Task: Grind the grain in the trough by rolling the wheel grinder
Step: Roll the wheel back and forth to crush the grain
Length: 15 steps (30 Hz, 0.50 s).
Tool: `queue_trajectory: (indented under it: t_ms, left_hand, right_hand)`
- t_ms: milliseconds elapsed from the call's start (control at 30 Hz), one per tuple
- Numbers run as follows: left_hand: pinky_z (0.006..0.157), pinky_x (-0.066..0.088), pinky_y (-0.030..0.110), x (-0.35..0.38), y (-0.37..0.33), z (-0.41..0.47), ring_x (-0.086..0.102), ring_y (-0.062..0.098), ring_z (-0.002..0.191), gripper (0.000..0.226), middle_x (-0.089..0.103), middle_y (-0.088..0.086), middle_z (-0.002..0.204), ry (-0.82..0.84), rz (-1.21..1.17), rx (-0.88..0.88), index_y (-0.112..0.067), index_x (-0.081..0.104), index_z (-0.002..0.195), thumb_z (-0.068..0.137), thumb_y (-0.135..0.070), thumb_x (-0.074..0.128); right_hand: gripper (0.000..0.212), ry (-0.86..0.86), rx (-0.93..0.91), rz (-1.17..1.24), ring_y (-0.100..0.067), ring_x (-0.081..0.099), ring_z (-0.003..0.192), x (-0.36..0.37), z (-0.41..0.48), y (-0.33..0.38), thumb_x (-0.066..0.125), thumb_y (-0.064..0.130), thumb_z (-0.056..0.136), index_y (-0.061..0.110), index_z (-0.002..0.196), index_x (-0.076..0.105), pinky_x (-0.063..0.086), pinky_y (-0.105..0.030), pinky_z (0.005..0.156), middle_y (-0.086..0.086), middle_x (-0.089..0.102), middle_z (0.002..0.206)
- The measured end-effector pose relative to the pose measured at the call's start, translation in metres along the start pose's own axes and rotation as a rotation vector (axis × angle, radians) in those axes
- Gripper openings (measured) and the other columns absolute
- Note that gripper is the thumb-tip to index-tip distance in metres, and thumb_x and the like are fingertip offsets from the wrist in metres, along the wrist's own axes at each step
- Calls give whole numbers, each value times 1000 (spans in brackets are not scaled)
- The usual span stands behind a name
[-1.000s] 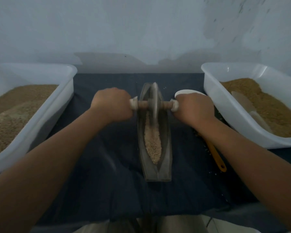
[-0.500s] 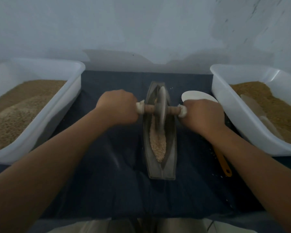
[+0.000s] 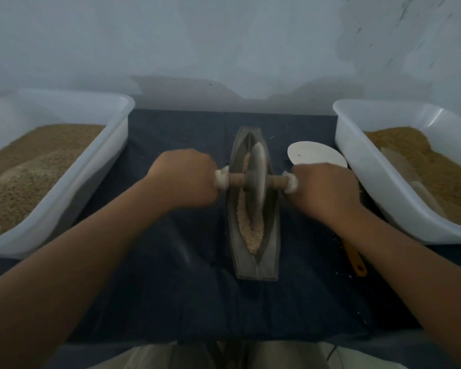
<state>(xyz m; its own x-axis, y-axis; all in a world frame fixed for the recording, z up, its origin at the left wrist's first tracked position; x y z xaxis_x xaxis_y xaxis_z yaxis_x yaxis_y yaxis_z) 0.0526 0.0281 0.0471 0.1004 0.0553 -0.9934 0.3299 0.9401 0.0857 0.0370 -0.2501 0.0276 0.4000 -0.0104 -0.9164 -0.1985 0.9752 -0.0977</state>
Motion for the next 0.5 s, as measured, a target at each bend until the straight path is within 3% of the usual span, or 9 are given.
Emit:
queue_trajectory:
  t_ms: [67, 133, 200, 267, 500]
  left_hand:
    - [62, 47, 32, -10, 3, 35, 57, 18, 64, 25, 60, -5, 72, 52, -36, -74, -24, 58, 71, 80, -47, 60]
    - [67, 47, 36, -14, 5, 58, 56, 19, 68, 28, 61, -3, 78, 52, -49, -110, -24, 58, 75, 84, -51, 61]
    - [67, 46, 36, -15, 2, 63, 56, 23, 69, 33, 57, -4, 76, 2, -23, -108, -24, 55, 73, 85, -54, 59]
    - [68, 47, 36, -13, -1, 50, 57, 25, 72, 29, 56, -5, 74, 0, 5, -81, -24, 53, 71, 83, -50, 59]
    - [66, 47, 35, -9, -10, -1, 59, 23, 71, 22, 56, -9, 73, 73, 49, 14, -27, 52, 67, 76, -45, 61]
  right_hand:
    - [46, -14, 20, 36, -10, 40, 50, 1, 33, 2, 53, 47, 102, 29, 63, 38, 25, -26, 50, 8, 47, 59]
    - [41, 37, 63, 14, -15, 46, 54, 0, 58, 2, 59, 46, 98, 29, 65, 43, 38, -28, 54, 5, 54, 64]
    - [38, 85, 105, -19, -19, 53, 58, -2, 63, 2, 59, 50, 96, 27, 66, 50, 47, -32, 58, 4, 54, 64]
    - [38, 135, 118, 7, -16, 52, 57, -4, 50, 1, 54, 48, 98, 27, 67, 52, 42, -30, 56, 5, 54, 64]
    - [27, 437, 41, 26, -14, 60, 64, -19, 6, 4, 57, 46, 86, 28, 67, 62, 49, -33, 59, 7, 63, 68]
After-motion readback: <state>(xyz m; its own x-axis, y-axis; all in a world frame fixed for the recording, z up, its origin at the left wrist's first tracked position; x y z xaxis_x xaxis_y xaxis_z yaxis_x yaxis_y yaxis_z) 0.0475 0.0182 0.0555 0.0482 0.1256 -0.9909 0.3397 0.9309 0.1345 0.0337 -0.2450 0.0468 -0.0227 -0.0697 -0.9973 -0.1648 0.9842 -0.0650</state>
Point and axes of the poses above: each hand's wrist, its own z-axis towards the middle knuckle, its own x-axis out of the palm, y = z × x, the point moved 2 cm from there along z, towards the middle knuckle
